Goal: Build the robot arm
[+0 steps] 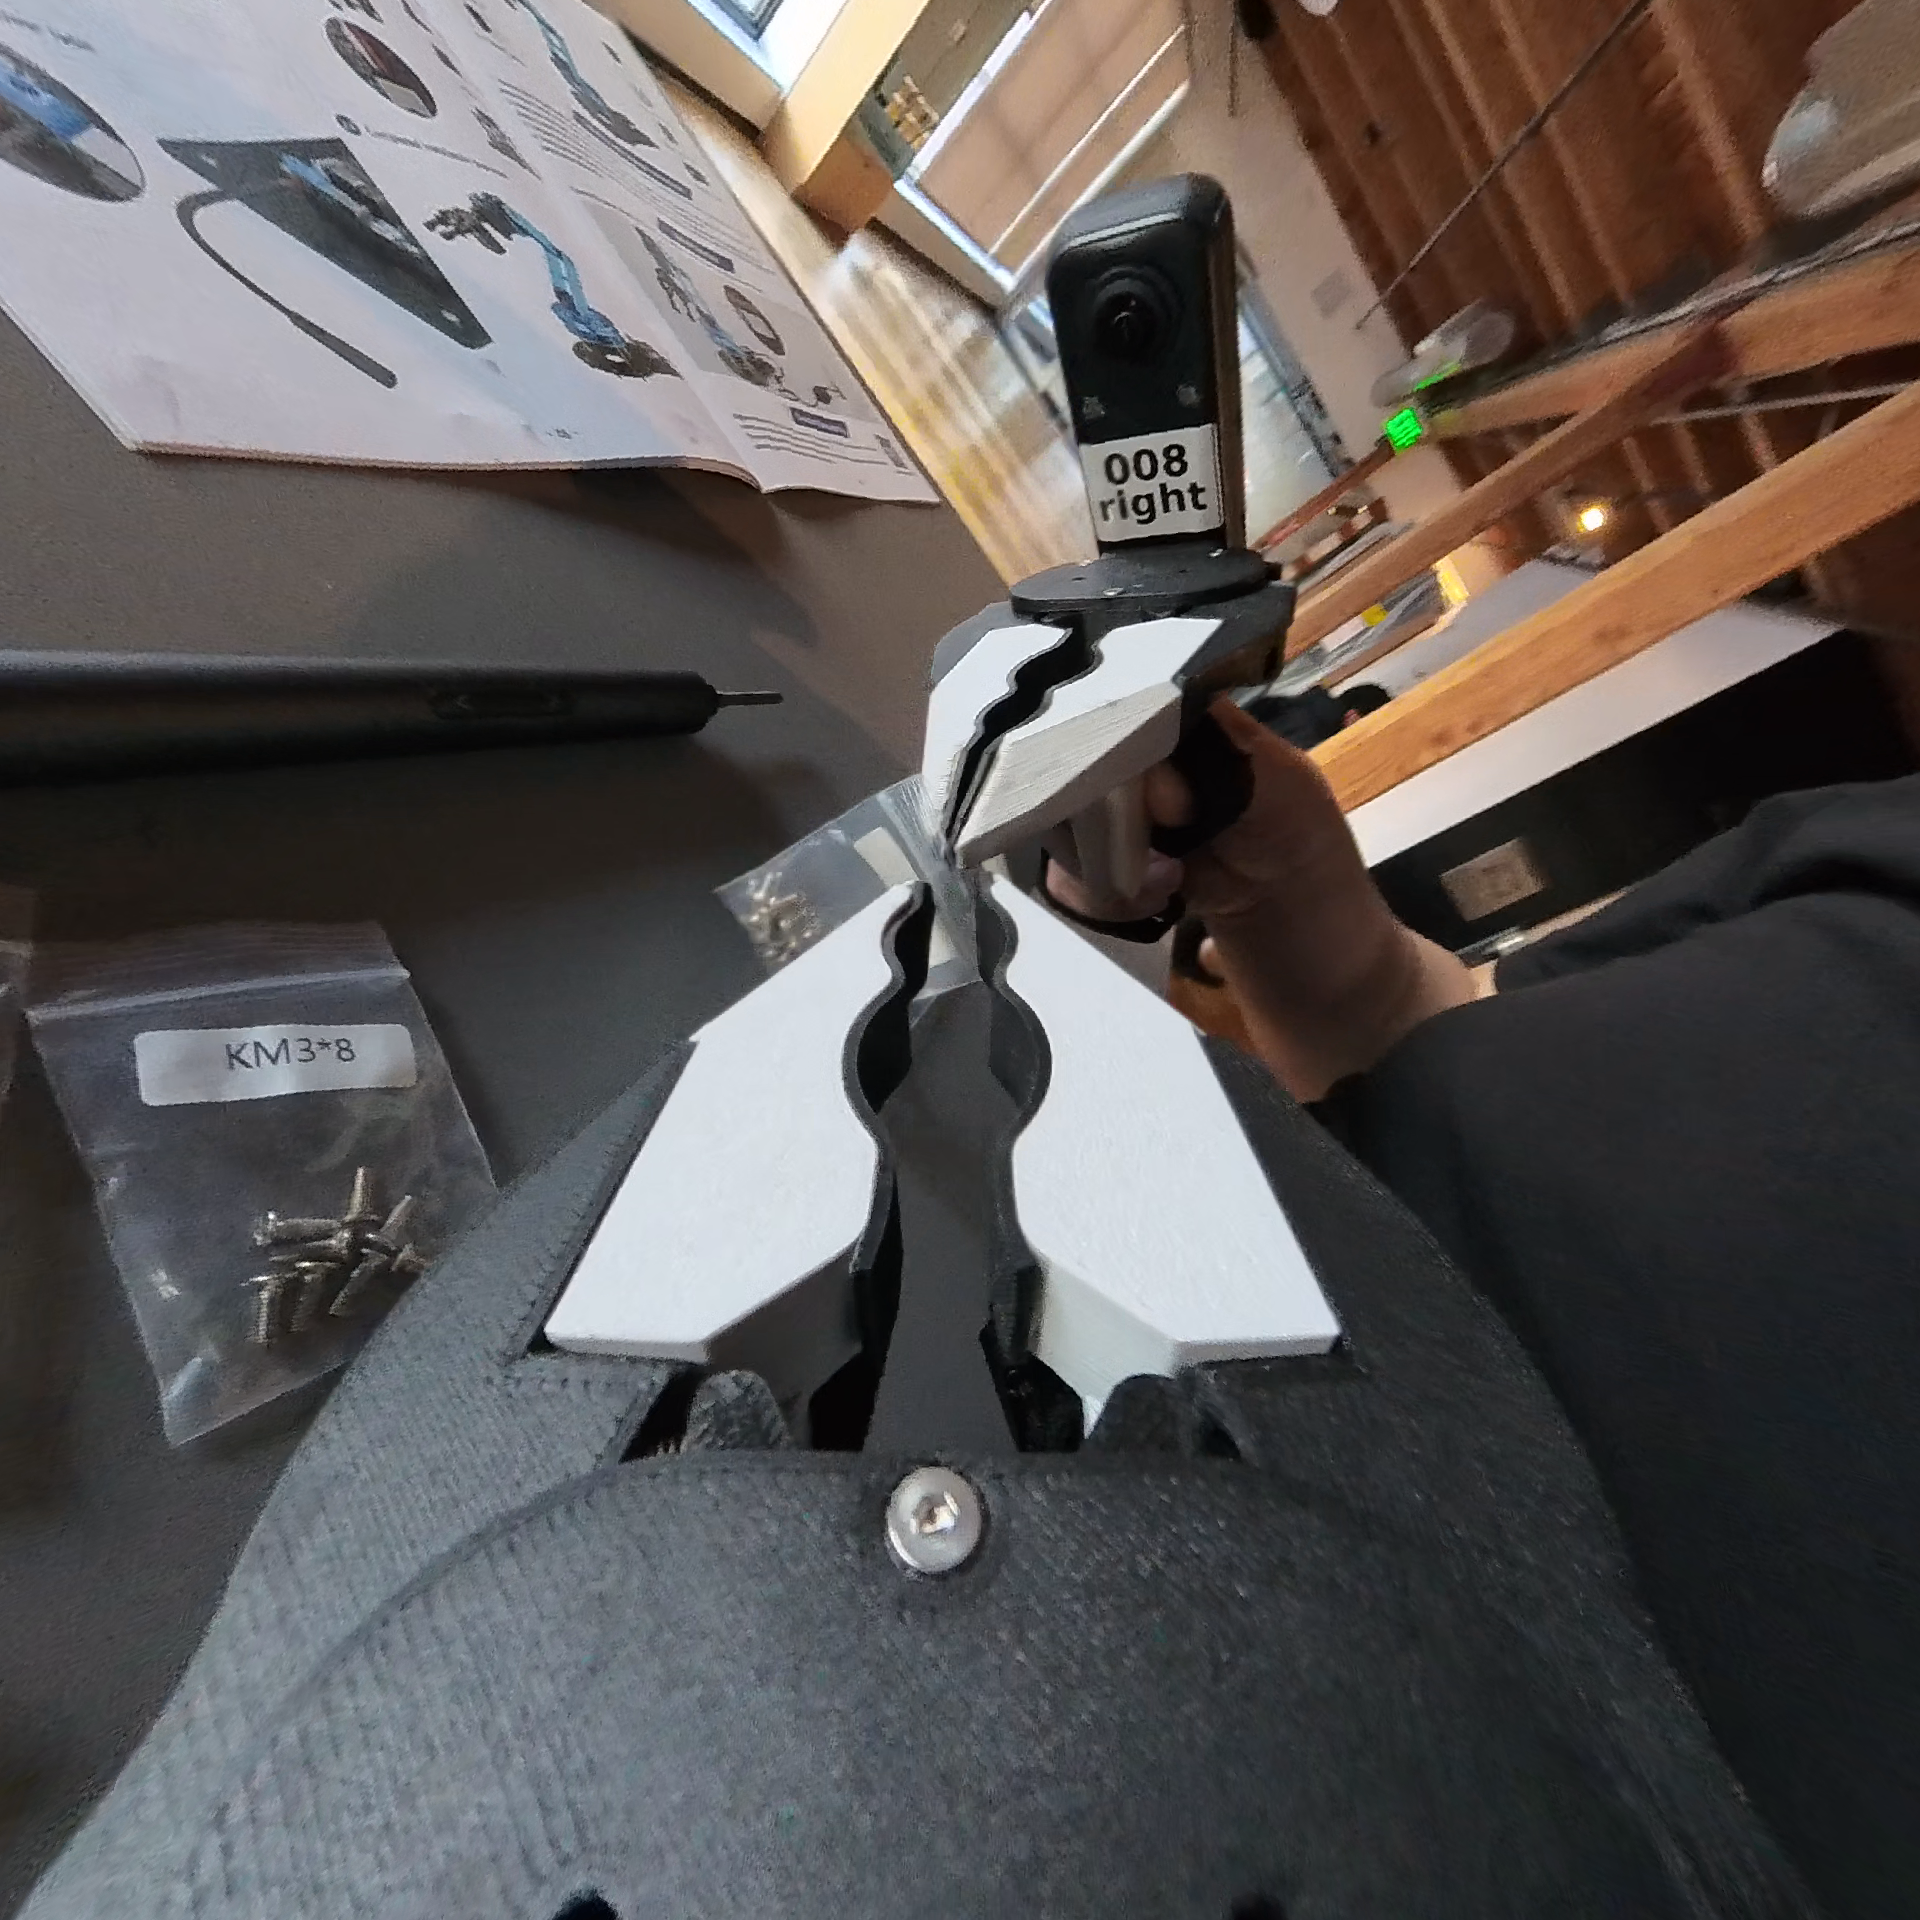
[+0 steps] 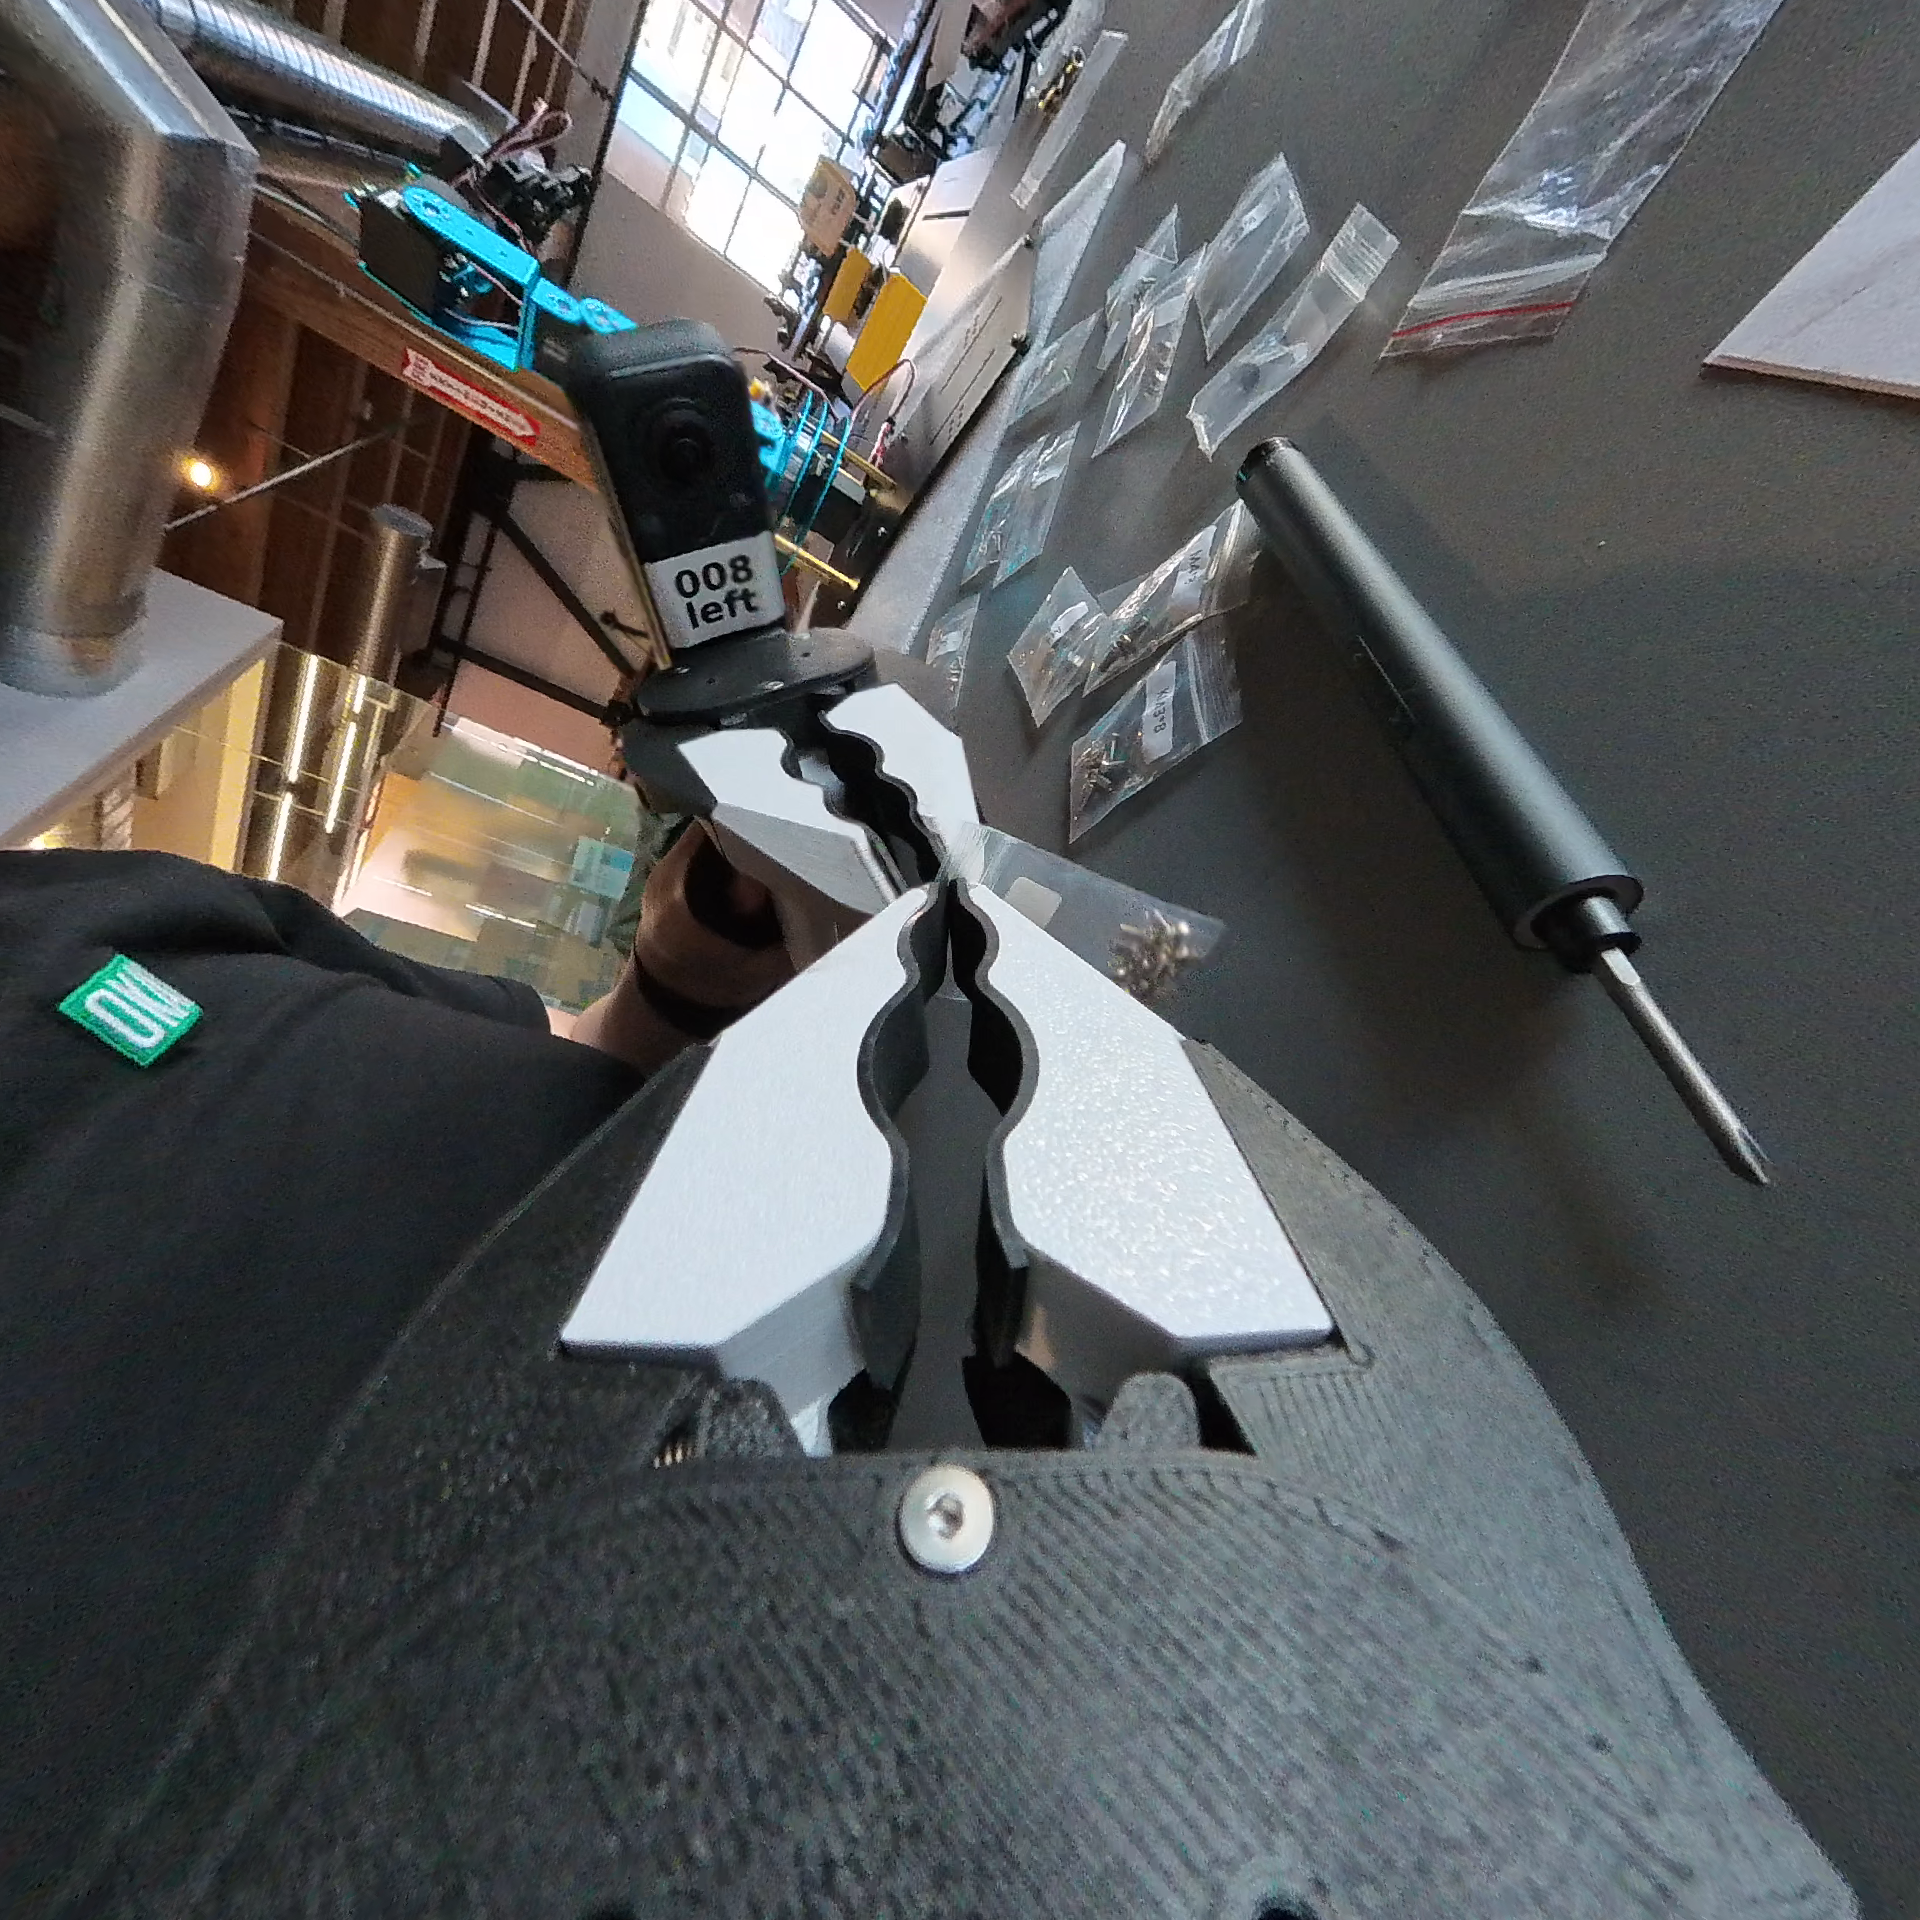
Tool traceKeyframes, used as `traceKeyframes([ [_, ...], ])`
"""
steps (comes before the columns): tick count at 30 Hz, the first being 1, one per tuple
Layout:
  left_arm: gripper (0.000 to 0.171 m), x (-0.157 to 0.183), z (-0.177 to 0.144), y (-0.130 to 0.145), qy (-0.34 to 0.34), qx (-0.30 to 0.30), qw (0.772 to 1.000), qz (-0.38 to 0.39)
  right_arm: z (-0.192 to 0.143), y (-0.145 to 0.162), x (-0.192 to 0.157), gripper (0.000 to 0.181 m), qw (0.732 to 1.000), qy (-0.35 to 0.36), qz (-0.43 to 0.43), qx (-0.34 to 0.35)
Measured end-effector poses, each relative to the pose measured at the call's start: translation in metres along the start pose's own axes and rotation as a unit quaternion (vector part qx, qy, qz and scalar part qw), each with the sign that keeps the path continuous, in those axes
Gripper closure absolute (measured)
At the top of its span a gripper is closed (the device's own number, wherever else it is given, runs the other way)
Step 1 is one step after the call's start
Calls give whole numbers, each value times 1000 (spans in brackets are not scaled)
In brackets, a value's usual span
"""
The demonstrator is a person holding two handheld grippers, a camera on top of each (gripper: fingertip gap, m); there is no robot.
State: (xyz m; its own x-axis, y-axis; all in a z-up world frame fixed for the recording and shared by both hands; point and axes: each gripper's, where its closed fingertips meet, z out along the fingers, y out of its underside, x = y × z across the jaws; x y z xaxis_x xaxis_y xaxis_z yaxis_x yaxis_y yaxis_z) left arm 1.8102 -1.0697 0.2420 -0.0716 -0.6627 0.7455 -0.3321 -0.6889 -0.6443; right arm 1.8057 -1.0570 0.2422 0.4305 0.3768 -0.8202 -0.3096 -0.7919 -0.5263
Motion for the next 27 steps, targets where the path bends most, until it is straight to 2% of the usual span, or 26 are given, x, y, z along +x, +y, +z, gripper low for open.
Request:
traceKeyframes([
  [8,171,-7,2,2,14,1,999,-39,-3,3,3,181,1000,0,-11,-5],
  [14,171,-11,2,6,-27,-23,999,9,-1,6,8,181,1000,12,17,-8],
  [18,171,-15,5,4,-77,-29,995,57,-2,6,11,167,999,44,30,-8],
  [22,171,-11,10,2,-87,-28,993,77,-9,4,17,164,996,85,27,-2],
  [27,171,-5,20,3,-85,-37,991,95,-18,4,19,164,994,102,25,0],
])
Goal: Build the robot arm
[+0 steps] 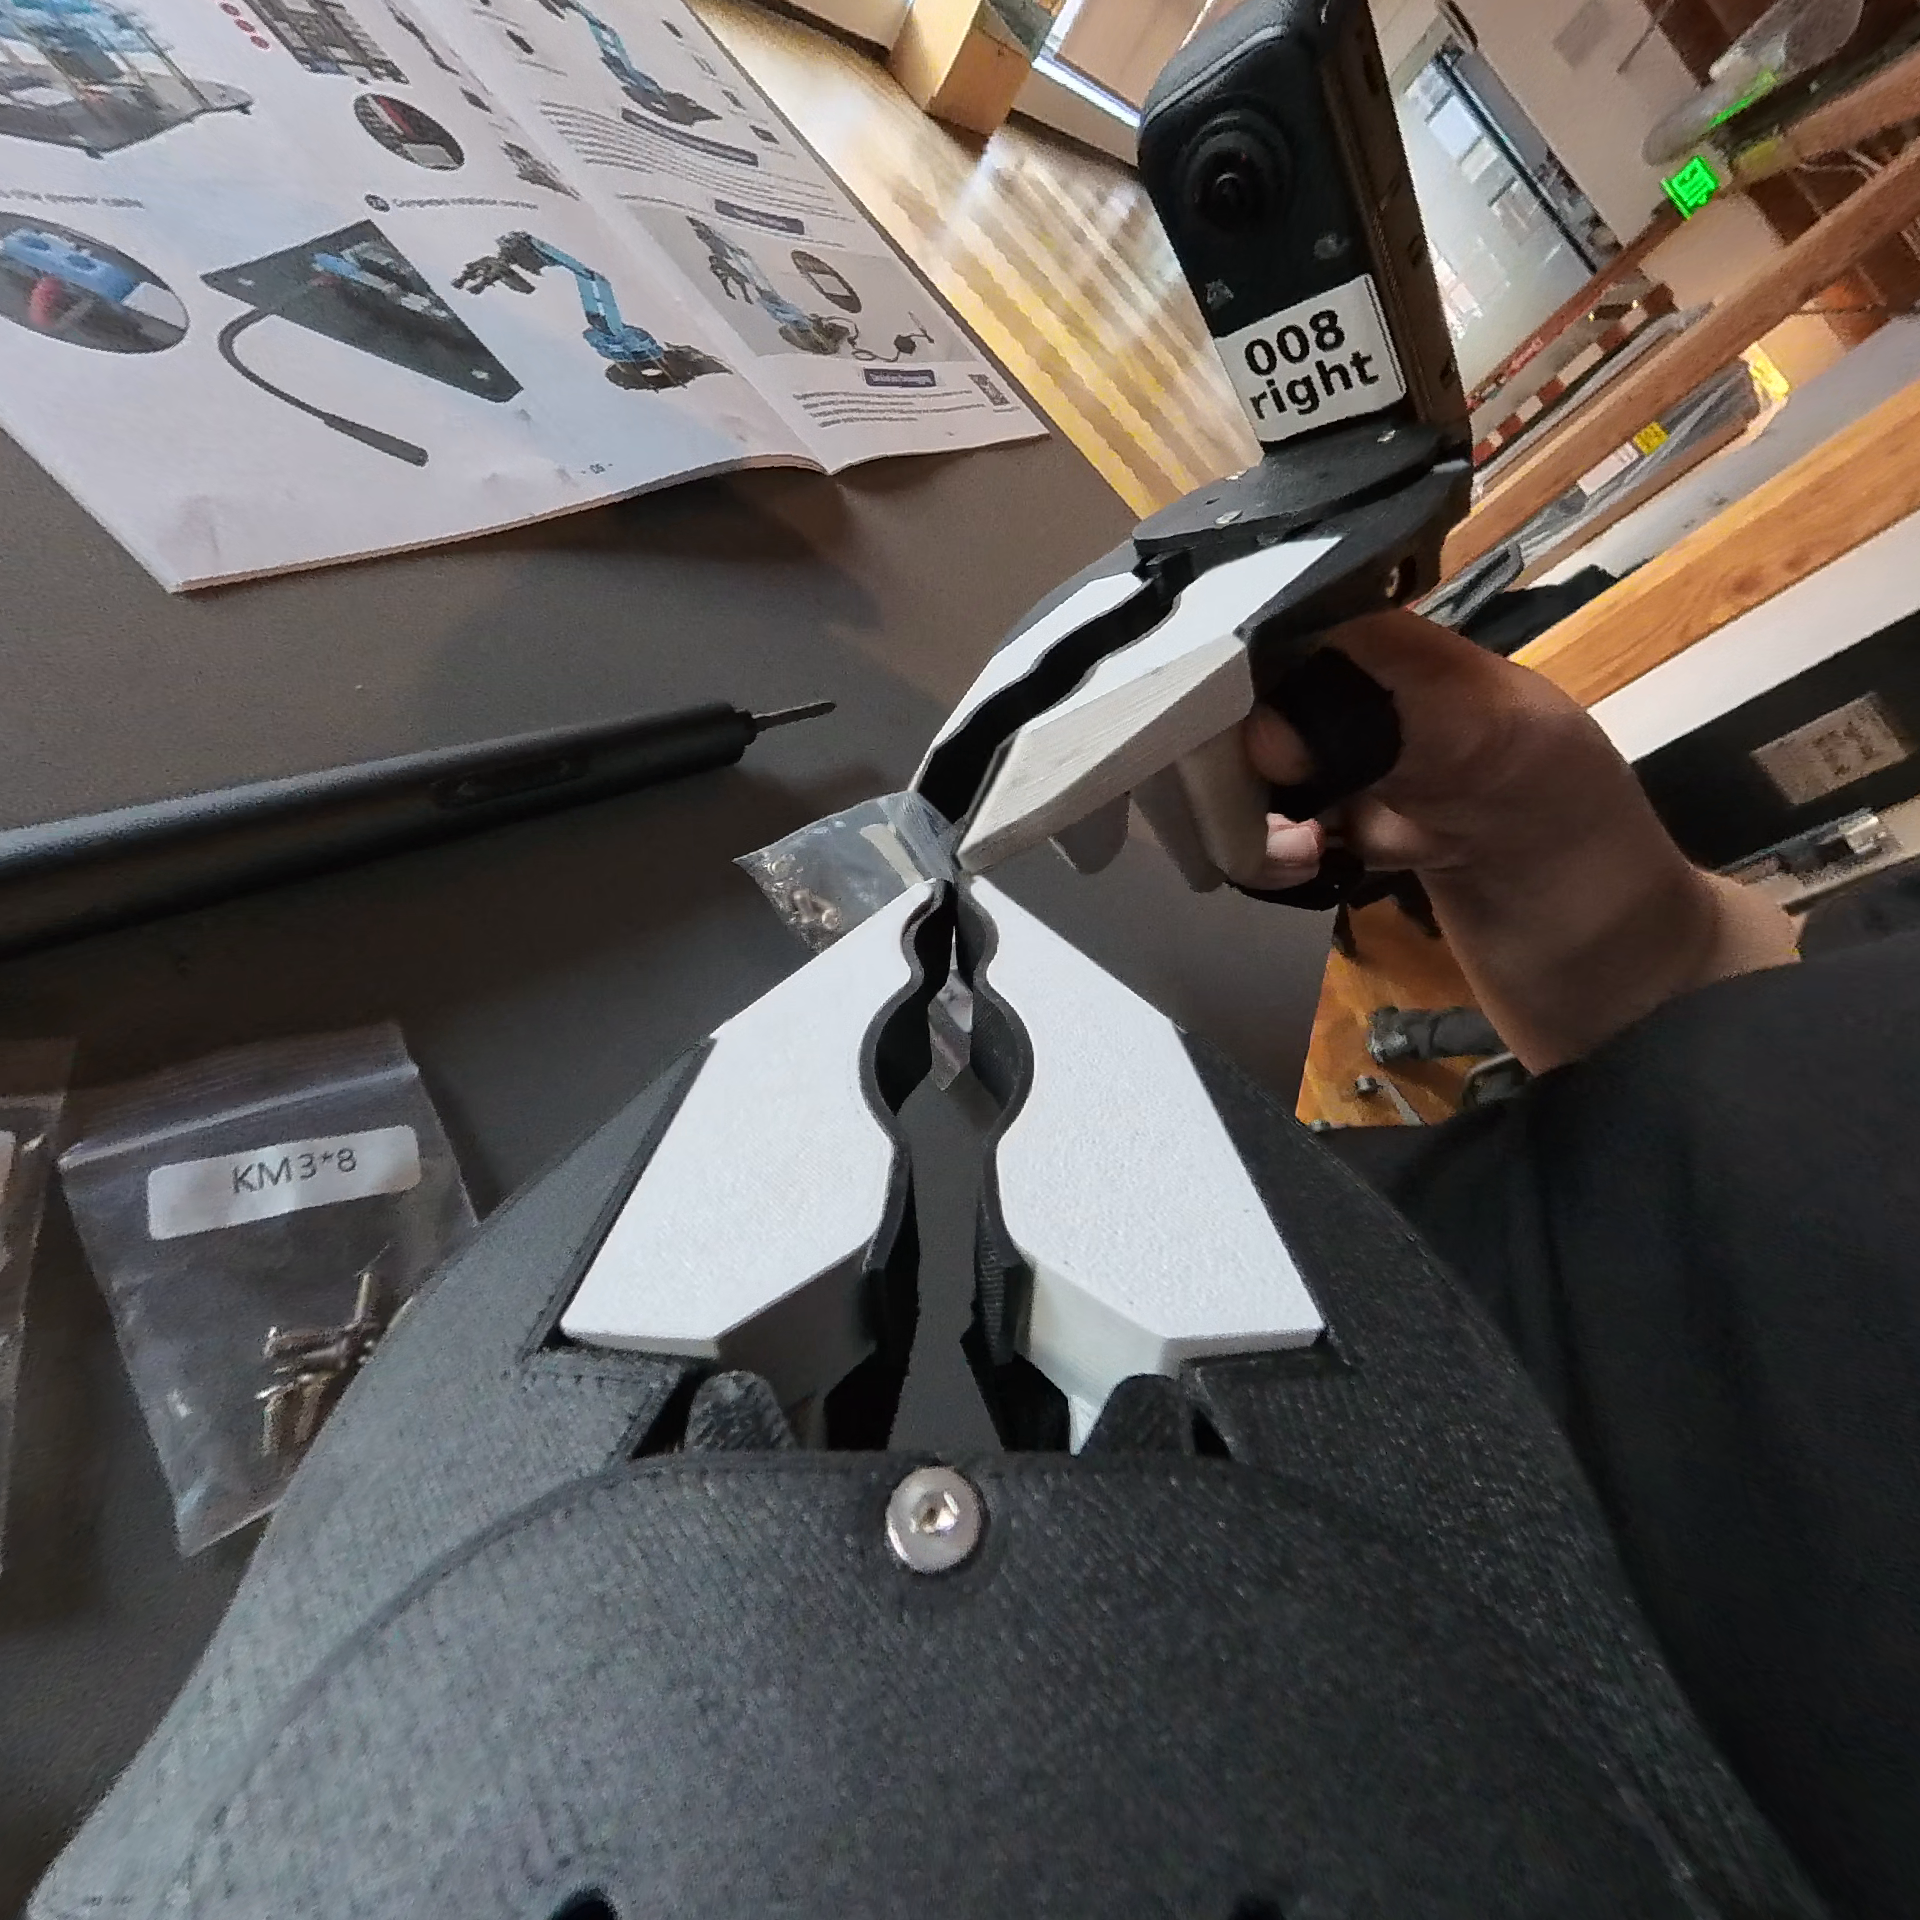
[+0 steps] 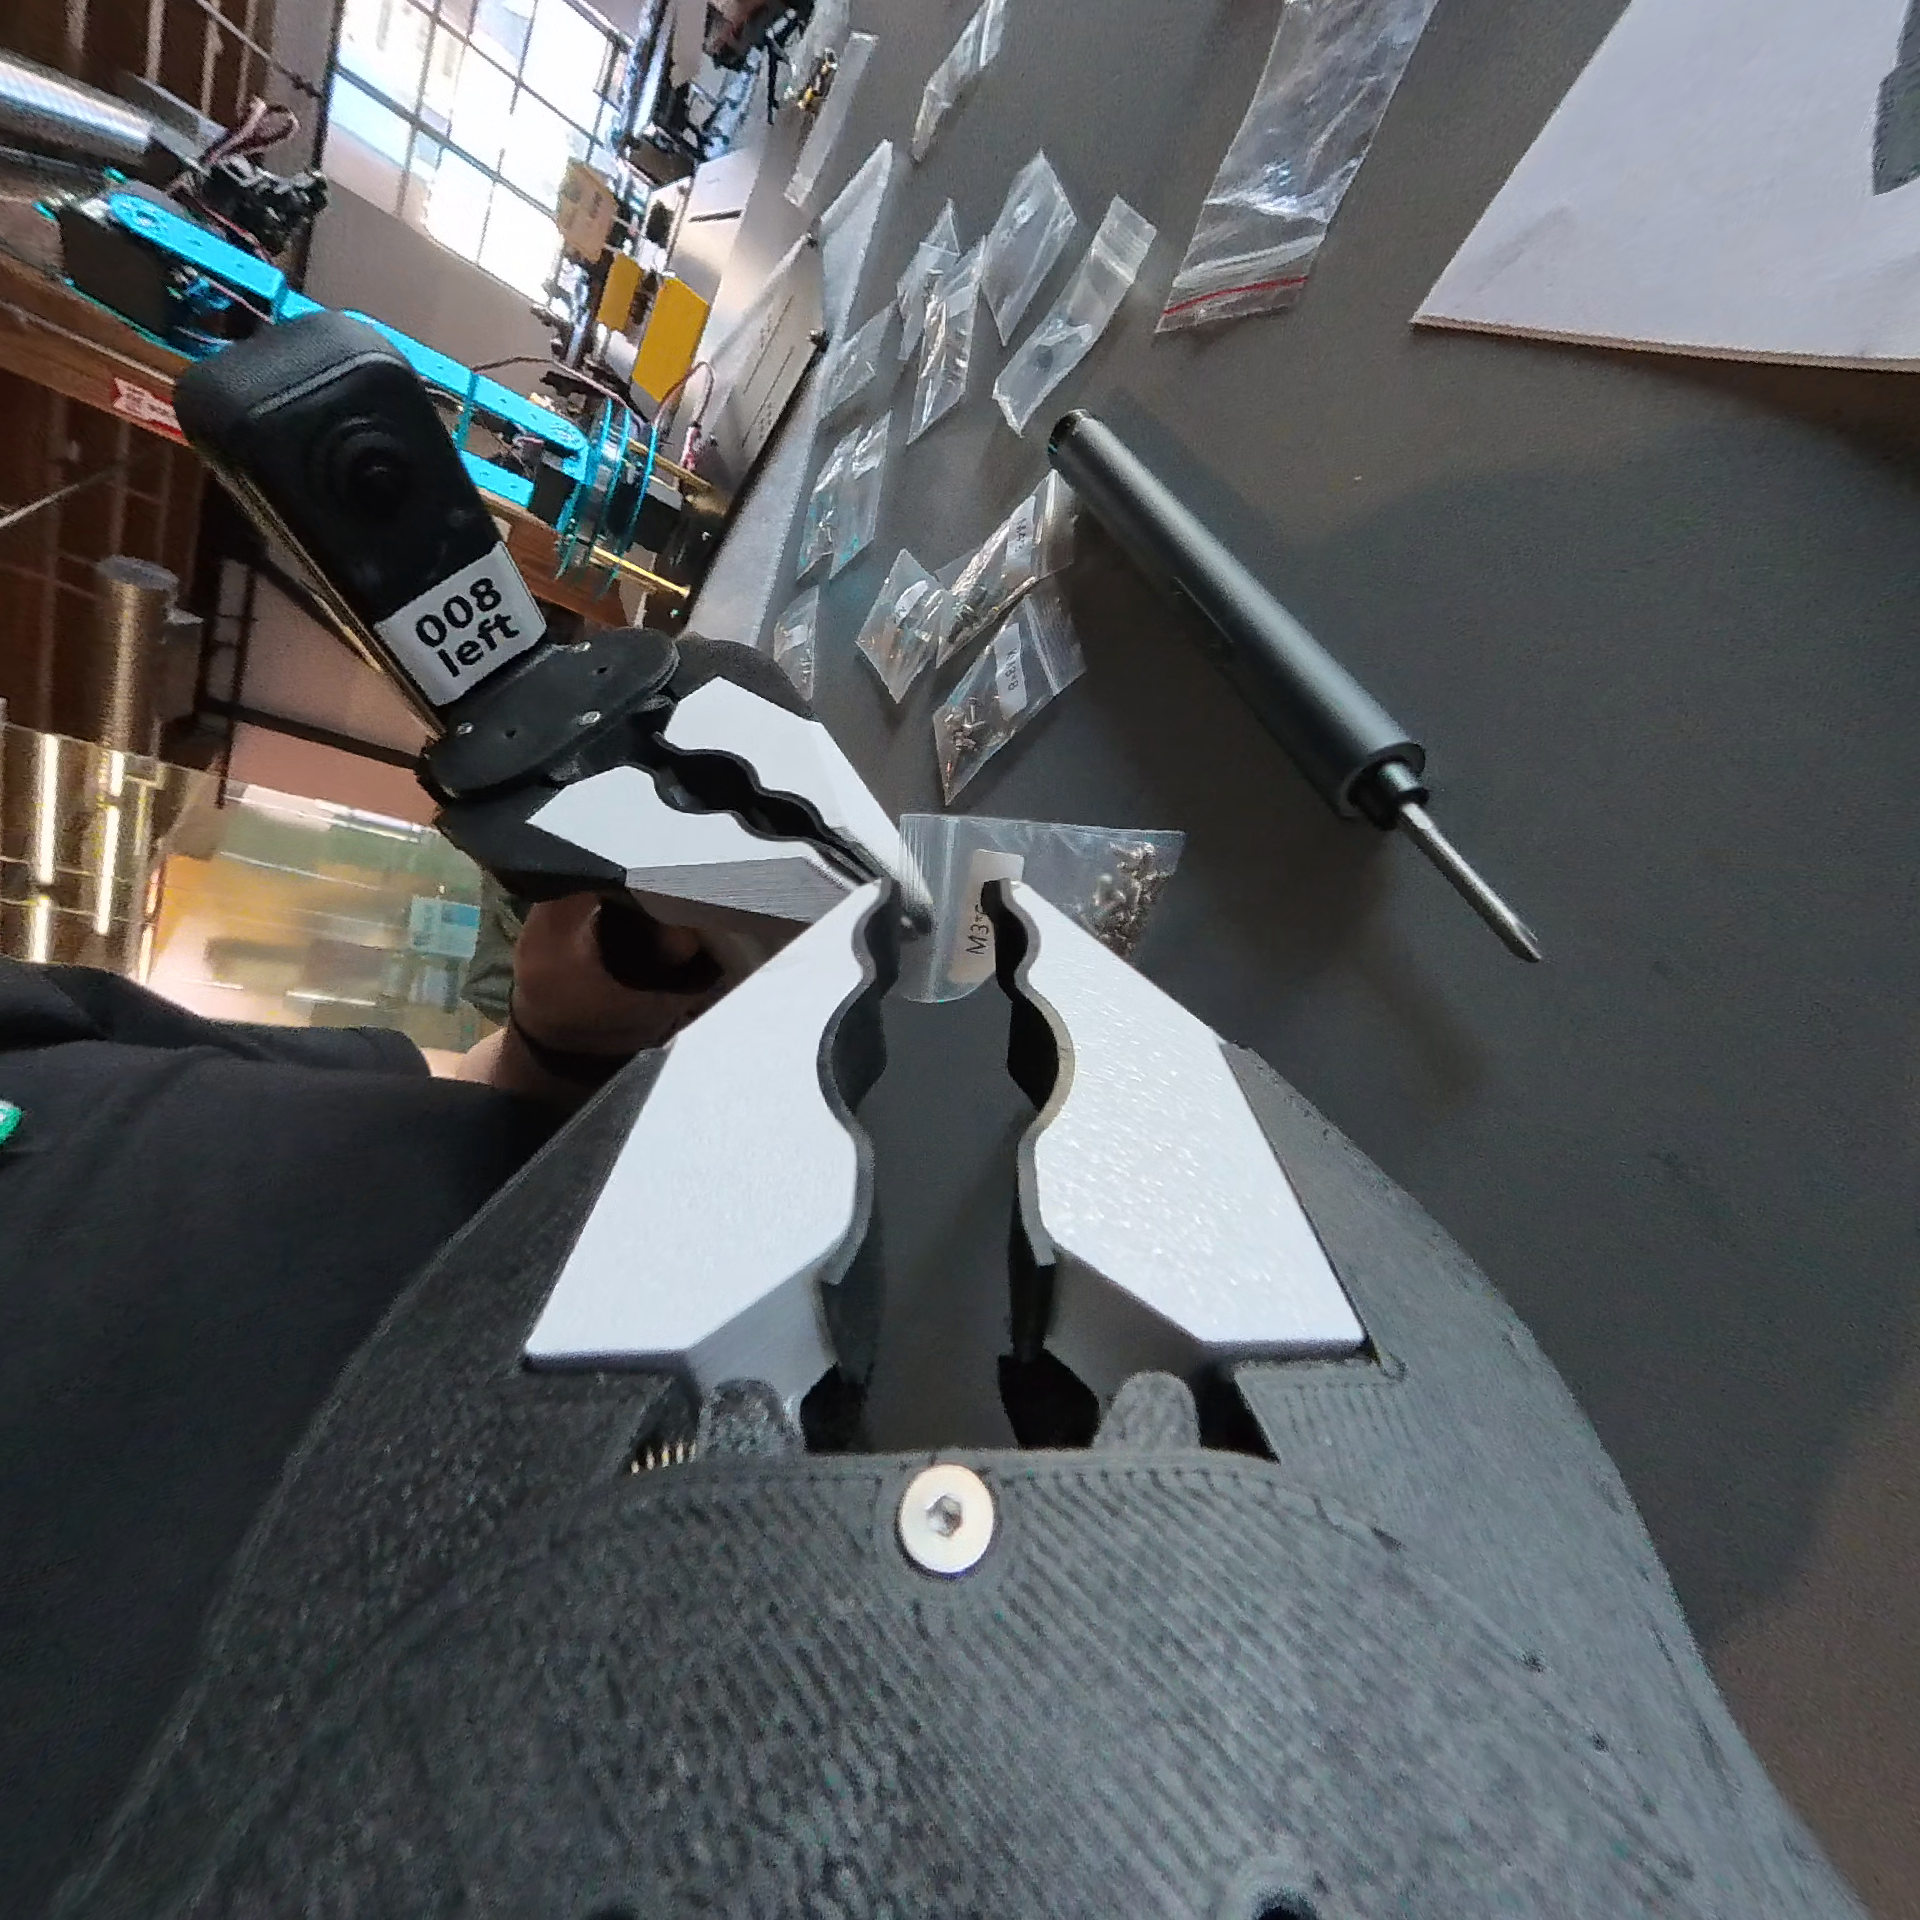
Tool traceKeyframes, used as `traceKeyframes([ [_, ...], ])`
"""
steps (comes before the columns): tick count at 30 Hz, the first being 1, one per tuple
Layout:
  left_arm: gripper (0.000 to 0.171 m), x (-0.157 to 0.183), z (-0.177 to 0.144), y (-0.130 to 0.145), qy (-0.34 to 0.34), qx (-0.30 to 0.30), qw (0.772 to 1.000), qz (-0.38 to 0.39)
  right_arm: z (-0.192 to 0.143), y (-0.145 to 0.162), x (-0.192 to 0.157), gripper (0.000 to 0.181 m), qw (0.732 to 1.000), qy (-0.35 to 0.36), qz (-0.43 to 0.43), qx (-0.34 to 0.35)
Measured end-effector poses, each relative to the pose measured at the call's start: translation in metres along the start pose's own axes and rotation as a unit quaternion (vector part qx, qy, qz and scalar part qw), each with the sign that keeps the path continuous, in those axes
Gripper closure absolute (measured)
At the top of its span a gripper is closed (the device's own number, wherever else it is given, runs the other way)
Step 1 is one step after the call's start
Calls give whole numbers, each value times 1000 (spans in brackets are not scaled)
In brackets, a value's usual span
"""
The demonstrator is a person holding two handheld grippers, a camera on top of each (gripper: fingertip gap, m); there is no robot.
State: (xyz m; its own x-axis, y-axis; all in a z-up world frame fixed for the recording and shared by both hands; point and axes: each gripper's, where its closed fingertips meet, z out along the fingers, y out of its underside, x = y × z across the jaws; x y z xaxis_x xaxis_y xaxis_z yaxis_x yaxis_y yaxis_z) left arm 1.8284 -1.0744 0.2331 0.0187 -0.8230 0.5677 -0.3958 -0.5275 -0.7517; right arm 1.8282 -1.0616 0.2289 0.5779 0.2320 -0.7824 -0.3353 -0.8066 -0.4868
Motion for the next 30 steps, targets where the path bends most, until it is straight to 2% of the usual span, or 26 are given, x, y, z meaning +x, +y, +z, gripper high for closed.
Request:
traceKeyframes([
  [3,171,1,5,1,7,-3,1000,-3,-4,1,-1,173,999,-25,25,5],
  [8,171,4,10,3,1,-8,1000,9,-9,3,2,180,1000,-15,18,9],
  [16,171,2,11,5,-11,-16,999,26,-11,6,3,181,999,-30,20,8],
  [22,171,-14,9,4,-82,-32,995,55,-5,2,12,181,999,29,-22,21],
  [25,171,-30,2,0,-144,-30,987,70,-6,2,19,181,996,71,-39,24],
  [27,171,-30,1,1,-139,-28,989,46,-3,4,13,181,998,56,-12,24],
  [30,171,-30,5,-1,-143,-21,988,55,-4,3,20,181,996,85,-30,9],
])
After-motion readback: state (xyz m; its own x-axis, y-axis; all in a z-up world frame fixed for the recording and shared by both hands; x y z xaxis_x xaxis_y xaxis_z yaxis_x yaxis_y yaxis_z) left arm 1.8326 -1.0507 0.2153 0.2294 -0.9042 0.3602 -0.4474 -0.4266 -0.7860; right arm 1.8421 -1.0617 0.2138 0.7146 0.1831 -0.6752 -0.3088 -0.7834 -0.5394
